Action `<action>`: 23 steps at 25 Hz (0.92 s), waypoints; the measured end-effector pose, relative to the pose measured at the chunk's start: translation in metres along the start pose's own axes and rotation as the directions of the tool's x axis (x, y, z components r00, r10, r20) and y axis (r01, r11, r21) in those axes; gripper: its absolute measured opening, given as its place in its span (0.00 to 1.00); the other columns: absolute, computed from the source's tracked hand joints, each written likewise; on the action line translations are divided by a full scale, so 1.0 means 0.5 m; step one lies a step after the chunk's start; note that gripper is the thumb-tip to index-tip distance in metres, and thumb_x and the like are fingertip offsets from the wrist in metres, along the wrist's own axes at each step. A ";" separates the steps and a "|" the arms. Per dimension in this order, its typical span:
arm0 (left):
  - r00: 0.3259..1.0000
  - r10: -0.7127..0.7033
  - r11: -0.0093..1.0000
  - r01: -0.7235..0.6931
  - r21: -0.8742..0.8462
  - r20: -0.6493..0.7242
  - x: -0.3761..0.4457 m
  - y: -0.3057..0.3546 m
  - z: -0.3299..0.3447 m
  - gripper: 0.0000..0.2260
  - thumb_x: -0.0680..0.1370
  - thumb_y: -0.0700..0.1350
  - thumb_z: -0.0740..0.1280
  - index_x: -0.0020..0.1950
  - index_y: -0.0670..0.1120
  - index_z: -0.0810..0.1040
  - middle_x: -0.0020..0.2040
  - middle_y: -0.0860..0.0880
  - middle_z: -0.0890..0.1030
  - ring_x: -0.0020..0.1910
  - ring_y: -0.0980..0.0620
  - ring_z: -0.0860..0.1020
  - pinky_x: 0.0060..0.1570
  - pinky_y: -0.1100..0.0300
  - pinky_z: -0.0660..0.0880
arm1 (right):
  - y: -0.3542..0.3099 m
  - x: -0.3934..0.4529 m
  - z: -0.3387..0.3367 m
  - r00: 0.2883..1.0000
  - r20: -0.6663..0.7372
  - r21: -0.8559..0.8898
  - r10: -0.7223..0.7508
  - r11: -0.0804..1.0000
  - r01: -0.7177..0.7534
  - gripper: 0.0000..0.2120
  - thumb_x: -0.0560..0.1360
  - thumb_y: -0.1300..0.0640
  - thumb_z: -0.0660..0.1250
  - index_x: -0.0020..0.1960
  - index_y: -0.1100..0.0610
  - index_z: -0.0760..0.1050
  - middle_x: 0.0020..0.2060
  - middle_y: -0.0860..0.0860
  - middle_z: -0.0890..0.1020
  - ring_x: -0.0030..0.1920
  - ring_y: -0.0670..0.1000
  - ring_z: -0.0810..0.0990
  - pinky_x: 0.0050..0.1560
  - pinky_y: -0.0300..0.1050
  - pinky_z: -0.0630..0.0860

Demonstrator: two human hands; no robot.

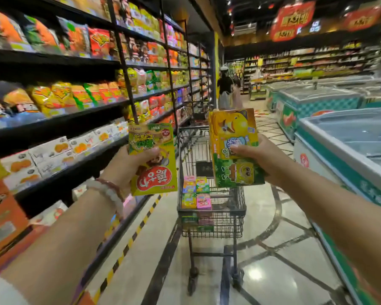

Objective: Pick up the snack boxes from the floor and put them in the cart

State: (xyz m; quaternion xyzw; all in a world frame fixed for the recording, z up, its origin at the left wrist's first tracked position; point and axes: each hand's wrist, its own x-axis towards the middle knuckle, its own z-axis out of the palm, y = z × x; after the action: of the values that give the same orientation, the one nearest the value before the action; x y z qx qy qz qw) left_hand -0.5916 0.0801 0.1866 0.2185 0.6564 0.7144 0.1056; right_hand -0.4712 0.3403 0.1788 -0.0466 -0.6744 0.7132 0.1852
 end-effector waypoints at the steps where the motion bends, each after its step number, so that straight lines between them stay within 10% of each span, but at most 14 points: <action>1: 1.000 -0.014 1.000 0.014 -0.005 0.017 0.051 -0.031 0.021 0.20 0.65 0.47 0.71 0.55 0.44 0.77 0.43 0.45 0.84 0.36 0.47 0.82 0.35 0.56 0.81 | 0.016 0.040 -0.028 1.000 -0.022 -0.012 0.007 1.000 -0.007 0.28 0.66 0.61 0.73 0.64 0.59 0.68 0.50 0.58 0.83 0.41 0.54 0.85 0.37 0.49 0.82; 10: 0.965 -0.259 0.956 0.260 -0.138 0.031 0.378 -0.308 0.084 0.26 0.68 0.44 0.72 0.65 0.42 0.72 0.55 0.40 0.81 0.45 0.43 0.82 0.40 0.52 0.82 | 0.205 0.357 -0.129 0.980 -0.054 -0.019 0.190 0.981 -0.191 0.24 0.71 0.62 0.71 0.63 0.57 0.67 0.51 0.57 0.82 0.41 0.53 0.85 0.35 0.47 0.81; 15: 0.942 -0.333 0.928 0.335 -0.162 0.038 0.553 -0.423 0.039 0.12 0.73 0.38 0.68 0.55 0.41 0.75 0.37 0.47 0.84 0.31 0.51 0.83 0.30 0.59 0.79 | 0.339 0.540 -0.111 0.955 -0.055 0.002 0.291 0.957 -0.291 0.19 0.72 0.64 0.70 0.61 0.59 0.70 0.48 0.57 0.83 0.42 0.55 0.85 0.36 0.47 0.81; 23: 0.884 -0.461 0.875 0.468 -0.126 0.082 0.812 -0.570 -0.015 0.32 0.61 0.43 0.75 0.64 0.37 0.71 0.42 0.44 0.84 0.34 0.48 0.83 0.33 0.57 0.79 | 0.548 0.774 -0.074 0.879 -0.083 0.091 0.469 0.882 -0.462 0.30 0.61 0.60 0.74 0.62 0.60 0.70 0.52 0.61 0.83 0.48 0.60 0.84 0.45 0.56 0.82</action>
State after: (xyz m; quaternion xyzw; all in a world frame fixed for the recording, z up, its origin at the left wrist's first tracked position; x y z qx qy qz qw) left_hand -0.9921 0.2842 -0.0234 0.0641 0.6340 0.7075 0.3055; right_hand -0.8735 0.4956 -0.0220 -0.2375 -0.6082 0.7561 0.0440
